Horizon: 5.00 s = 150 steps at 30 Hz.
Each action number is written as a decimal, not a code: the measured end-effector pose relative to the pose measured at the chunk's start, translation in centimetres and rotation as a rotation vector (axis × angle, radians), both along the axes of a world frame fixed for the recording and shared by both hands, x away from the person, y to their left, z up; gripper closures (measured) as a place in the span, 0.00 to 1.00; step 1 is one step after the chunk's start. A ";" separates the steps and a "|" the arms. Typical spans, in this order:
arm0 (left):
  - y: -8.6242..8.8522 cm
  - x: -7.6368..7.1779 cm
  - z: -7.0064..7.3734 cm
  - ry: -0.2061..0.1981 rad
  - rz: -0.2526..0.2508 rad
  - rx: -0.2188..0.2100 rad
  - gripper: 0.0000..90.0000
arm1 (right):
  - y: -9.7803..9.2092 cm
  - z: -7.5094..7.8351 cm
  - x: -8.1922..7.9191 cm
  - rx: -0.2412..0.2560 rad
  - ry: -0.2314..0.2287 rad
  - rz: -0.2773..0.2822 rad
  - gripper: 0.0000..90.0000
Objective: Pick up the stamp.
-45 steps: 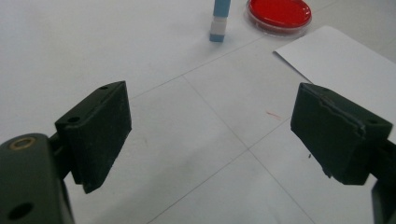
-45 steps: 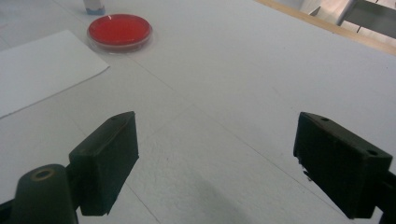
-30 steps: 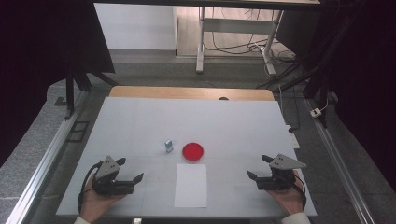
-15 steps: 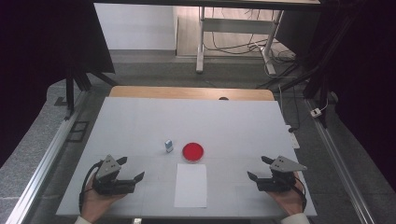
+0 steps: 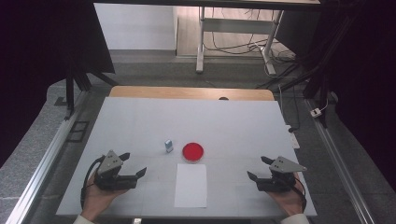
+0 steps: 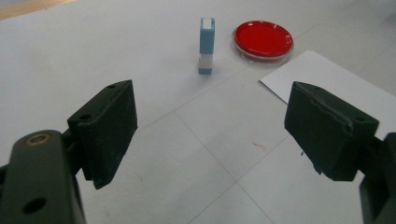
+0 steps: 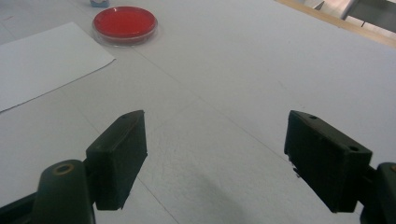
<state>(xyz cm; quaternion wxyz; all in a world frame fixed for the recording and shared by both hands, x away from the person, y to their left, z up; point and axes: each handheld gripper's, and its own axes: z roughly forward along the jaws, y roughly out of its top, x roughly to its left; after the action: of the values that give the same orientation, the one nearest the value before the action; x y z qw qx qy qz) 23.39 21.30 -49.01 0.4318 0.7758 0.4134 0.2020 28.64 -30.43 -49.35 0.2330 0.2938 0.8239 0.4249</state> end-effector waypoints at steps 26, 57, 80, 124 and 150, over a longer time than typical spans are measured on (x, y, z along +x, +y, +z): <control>-1.8 3.7 1.6 0.009 -0.034 0.003 0.22 | 0.1 -0.2 0.1 -0.006 0.017 -0.010 0.25; -5.4 9.6 1.0 0.057 -0.082 0.070 0.24 | 0.2 -0.4 0.1 -0.022 0.023 -0.018 0.25; -7.3 11.6 -0.4 0.102 -0.093 0.113 0.39 | 0.4 -0.7 0.2 -0.040 0.033 -0.019 0.25; -7.3 11.8 -1.8 0.095 -0.112 0.116 0.83 | 0.5 -1.0 0.1 -0.058 0.035 -0.014 0.25; -5.7 10.6 1.0 0.051 -0.098 -0.014 0.84 | 0.6 -1.0 0.0 -0.060 0.019 -0.011 0.26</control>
<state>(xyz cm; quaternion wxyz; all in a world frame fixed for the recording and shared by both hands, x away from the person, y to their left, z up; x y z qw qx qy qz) 33.95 15.65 -48.02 0.4359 0.7970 0.3870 0.1580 28.64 -29.86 -50.34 0.2363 0.2953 0.8368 0.3960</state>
